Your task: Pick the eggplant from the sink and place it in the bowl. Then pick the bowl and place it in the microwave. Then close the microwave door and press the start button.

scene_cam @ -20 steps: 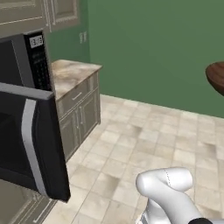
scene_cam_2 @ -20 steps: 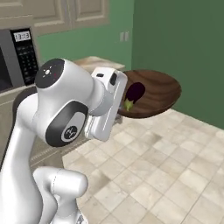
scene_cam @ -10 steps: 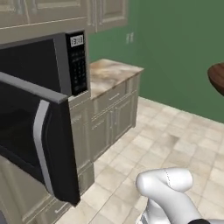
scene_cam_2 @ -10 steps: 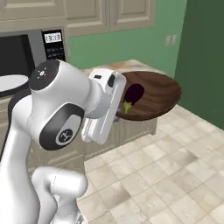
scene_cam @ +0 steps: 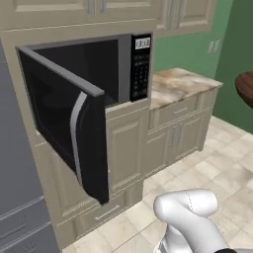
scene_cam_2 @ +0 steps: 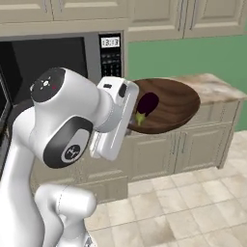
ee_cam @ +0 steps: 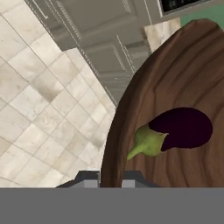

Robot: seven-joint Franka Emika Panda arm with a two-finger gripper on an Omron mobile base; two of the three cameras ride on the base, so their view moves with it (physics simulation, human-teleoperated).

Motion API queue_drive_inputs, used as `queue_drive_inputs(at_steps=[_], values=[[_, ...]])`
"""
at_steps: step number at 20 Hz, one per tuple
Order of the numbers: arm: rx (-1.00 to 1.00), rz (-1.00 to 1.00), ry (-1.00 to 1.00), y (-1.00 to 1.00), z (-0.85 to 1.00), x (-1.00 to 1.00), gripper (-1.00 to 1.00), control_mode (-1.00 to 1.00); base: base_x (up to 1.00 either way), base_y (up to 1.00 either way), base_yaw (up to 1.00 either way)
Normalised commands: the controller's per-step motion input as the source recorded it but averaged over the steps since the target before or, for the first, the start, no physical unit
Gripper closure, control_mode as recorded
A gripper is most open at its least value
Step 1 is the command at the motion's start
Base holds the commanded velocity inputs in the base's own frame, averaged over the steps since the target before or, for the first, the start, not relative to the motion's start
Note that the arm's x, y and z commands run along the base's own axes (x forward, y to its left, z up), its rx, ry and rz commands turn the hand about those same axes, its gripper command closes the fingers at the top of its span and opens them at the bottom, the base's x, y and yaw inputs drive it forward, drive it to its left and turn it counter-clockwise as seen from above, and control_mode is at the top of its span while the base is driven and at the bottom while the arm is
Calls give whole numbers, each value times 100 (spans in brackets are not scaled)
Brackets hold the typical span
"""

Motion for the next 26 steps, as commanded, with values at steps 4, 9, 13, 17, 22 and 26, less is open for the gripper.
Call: queue_drive_inputs(at_steps=[4,9,13,17,22,26], values=[[0,0,0,0,0,0,100,100,50,-5,48],[0,0,0,0,0,0,100,100,45,-2,47],[0,0,0,0,0,0,100,100,33,-6,38],[0,0,0,0,0,0,100,100,51,-17,22],[0,0,0,0,0,0,100,100,52,-26,14],[0,0,0,0,0,0,100,100,5,-16,12]])
